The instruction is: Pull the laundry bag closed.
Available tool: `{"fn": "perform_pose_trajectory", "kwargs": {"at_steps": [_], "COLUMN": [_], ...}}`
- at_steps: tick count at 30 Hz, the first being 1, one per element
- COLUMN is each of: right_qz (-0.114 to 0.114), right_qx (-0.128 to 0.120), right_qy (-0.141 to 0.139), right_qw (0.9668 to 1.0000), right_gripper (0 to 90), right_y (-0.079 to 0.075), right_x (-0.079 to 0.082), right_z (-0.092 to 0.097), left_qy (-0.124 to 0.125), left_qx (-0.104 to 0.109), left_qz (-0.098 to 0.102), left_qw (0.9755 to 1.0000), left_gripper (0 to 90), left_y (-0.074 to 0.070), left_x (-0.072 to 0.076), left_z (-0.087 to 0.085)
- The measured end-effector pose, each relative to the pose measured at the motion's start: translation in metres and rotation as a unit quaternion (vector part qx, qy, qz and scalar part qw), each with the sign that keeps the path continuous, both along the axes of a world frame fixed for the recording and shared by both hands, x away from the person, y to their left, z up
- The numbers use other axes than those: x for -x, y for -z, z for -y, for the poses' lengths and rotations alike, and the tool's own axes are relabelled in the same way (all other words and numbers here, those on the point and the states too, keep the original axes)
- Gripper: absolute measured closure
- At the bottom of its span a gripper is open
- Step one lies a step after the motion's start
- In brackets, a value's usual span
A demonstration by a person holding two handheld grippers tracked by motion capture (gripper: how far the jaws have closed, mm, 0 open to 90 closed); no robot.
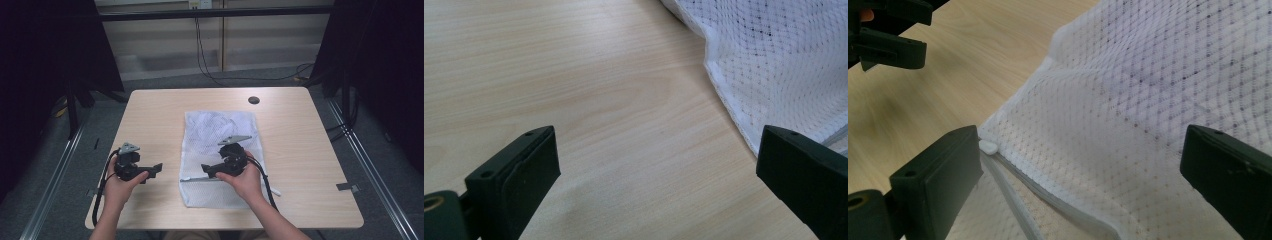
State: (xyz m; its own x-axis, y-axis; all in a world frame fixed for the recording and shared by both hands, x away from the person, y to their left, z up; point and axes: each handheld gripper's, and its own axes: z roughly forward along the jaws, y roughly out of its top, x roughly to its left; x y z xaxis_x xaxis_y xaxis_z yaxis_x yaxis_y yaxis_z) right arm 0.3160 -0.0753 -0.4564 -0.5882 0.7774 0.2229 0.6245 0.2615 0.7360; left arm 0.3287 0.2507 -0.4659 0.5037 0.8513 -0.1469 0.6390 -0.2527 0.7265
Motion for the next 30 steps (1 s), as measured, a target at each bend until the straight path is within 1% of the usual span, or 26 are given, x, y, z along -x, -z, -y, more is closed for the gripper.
{"fn": "perform_pose_trajectory", "kwargs": {"at_steps": [3, 4, 5, 6, 8, 11, 12, 14, 16, 17, 19, 20, 22, 23, 24, 26, 28, 29, 30], "right_qz": [-0.003, -0.003, -0.004, -0.002, 0.000, -0.008, -0.007, -0.009, -0.017, -0.017, -0.017, -0.016, -0.018, -0.019, -0.019, -0.019, -0.019, -0.020, -0.020], "right_qx": [-0.001, 0.000, -0.001, 0.001, 0.005, -0.001, -0.001, 0.001, -0.003, -0.006, -0.009, -0.015, -0.017, -0.020, -0.020, -0.026, -0.031, -0.035, -0.035], "right_qy": [-0.005, -0.009, -0.009, -0.012, -0.017, -0.023, -0.025, -0.024, -0.025, -0.029, -0.028, -0.030, -0.027, -0.030, -0.030, -0.030, -0.030, -0.026, -0.026], "right_qw": [1.0000, 1.0000, 1.0000, 0.9999, 0.9998, 0.9997, 0.9997, 0.9997, 0.9995, 0.9994, 0.9994, 0.9993, 0.9993, 0.9992, 0.9992, 0.9990, 0.9989, 0.9988, 0.9988], "right_gripper": [4.0, 4.2, 4.9, 7.1, 7.6, 9.2, 9.8, 10.4, 12.0, 14.4, 15.1, 17.4, 18.1, 19.9, 19.9, 23.0, 23.3, 25.6, 25.6], "right_y": [0.001, 0.001, 0.002, 0.003, 0.003, 0.005, 0.005, 0.006, 0.006, 0.007, 0.007, 0.007, 0.007, 0.008, 0.008, 0.008, 0.008, 0.009, 0.009], "right_x": [0.000, 0.000, -0.001, -0.001, -0.002, -0.003, -0.004, -0.004, -0.004, -0.004, -0.004, -0.005, -0.005, -0.005, -0.005, -0.006, -0.006, -0.006, -0.006], "right_z": [-0.004, -0.005, -0.007, -0.010, -0.011, -0.017, -0.018, -0.019, -0.021, -0.024, -0.025, -0.027, -0.029, -0.031, -0.031, -0.034, -0.035, -0.037, -0.037], "left_qy": [0.001, 0.006, 0.008, 0.007, 0.009, 0.006, 0.004, 0.005, 0.003, 0.002, 0.002, 0.002, 0.003, 0.003, 0.003, 0.002, 0.002, 0.002, 0.001], "left_qx": [-0.002, -0.008, -0.004, -0.004, -0.005, -0.004, 0.002, 0.003, 0.003, 0.003, 0.000, 0.001, 0.005, 0.002, 0.001, 0.001, 0.002, 0.005, 0.005], "left_qz": [0.000, -0.001, -0.003, -0.003, -0.003, -0.003, -0.005, -0.004, -0.003, -0.003, -0.002, -0.003, -0.005, -0.003, -0.003, -0.004, -0.004, -0.005, -0.005], "left_qw": [1.0000, 1.0000, 1.0000, 1.0000, 0.9999, 1.0000, 1.0000, 1.0000, 1.0000, 1.0000, 1.0000, 1.0000, 1.0000, 1.0000, 1.0000, 1.0000, 1.0000, 1.0000, 1.0000], "left_gripper": [3.4, 3.4, 3.4, 3.4, 3.4, 3.7, 3.7, 3.7, 3.7, 3.7, 3.7, 3.7, 3.7, 3.7, 3.7, 3.7, 3.7, 3.7, 3.7], "left_y": [0.000, 0.000, 0.000, 0.000, 0.000, -0.001, 0.000, -0.001, -0.001, -0.001, -0.001, -0.001, -0.001, -0.001, -0.001, -0.001, -0.001, -0.001, -0.001], "left_x": [0.000, -0.001, -0.001, -0.001, 0.000, 0.000, 0.000, 0.000, 0.000, 0.000, 0.000, 0.000, 0.000, 0.000, 0.000, 0.000, 0.000, 0.000, 0.000], "left_z": [0.001, 0.000, 0.001, 0.001, 0.001, 0.000, 0.001, 0.000, 0.000, 0.000, -0.001, 0.000, 0.000, -0.001, -0.001, -0.001, -0.001, -0.001, -0.001]}}
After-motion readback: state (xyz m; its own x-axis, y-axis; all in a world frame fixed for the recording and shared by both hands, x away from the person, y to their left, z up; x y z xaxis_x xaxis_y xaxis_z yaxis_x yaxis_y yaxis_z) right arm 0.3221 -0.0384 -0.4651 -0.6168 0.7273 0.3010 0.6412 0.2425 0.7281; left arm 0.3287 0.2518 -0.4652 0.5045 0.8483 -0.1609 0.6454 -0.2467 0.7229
